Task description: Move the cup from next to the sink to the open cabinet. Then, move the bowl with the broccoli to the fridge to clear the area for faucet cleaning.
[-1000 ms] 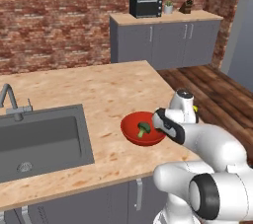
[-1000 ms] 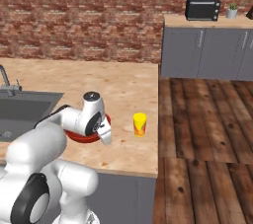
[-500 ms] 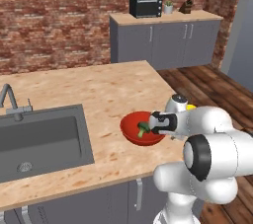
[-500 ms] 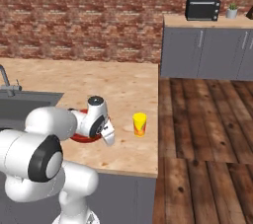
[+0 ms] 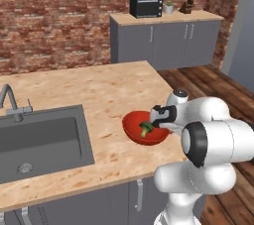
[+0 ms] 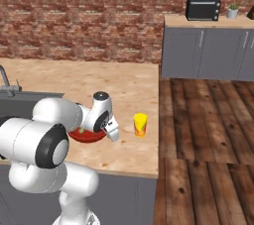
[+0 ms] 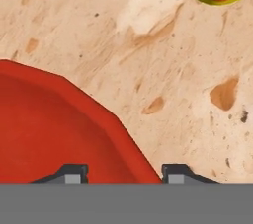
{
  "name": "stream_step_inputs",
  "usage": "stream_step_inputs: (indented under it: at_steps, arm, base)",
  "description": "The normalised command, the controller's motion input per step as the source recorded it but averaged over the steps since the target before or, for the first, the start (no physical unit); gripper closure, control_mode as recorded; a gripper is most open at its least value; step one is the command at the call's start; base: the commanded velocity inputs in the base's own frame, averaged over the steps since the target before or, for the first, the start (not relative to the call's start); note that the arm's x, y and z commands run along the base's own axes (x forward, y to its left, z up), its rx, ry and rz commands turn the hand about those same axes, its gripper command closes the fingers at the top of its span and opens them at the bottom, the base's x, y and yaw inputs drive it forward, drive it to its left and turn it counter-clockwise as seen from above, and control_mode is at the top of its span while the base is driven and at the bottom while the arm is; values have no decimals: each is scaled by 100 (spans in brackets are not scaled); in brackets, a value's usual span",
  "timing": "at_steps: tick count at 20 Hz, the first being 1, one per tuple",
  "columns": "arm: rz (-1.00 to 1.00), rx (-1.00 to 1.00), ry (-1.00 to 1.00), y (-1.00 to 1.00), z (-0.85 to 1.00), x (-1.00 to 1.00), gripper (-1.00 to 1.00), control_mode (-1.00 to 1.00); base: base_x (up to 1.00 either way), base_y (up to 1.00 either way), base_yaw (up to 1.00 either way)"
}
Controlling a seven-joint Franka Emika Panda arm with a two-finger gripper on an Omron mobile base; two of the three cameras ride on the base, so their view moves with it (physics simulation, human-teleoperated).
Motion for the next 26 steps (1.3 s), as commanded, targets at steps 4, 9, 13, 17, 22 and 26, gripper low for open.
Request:
stream_step_inputs:
  at_steps: [4, 9, 13, 17, 22, 26]
  arm:
    - [0, 0, 0, 0, 0, 0, 100, -100]
    - [-4, 0, -14, 0, 77, -18, 100, -100]
    - [-14, 4, -21, 0, 100, -31, 100, -100]
    - [-15, 14, -23, 0, 100, -50, 100, -100]
    - [-13, 22, -20, -1, 100, -59, 100, -100]
    - [-9, 19, -30, 0, 80, -77, 100, -100]
  base:
    - [0, 0, 0]
    - [0, 0, 0]
    - [0, 0, 0]
    - [0, 0, 0]
    - [0, 0, 0]
    - [0, 0, 0]
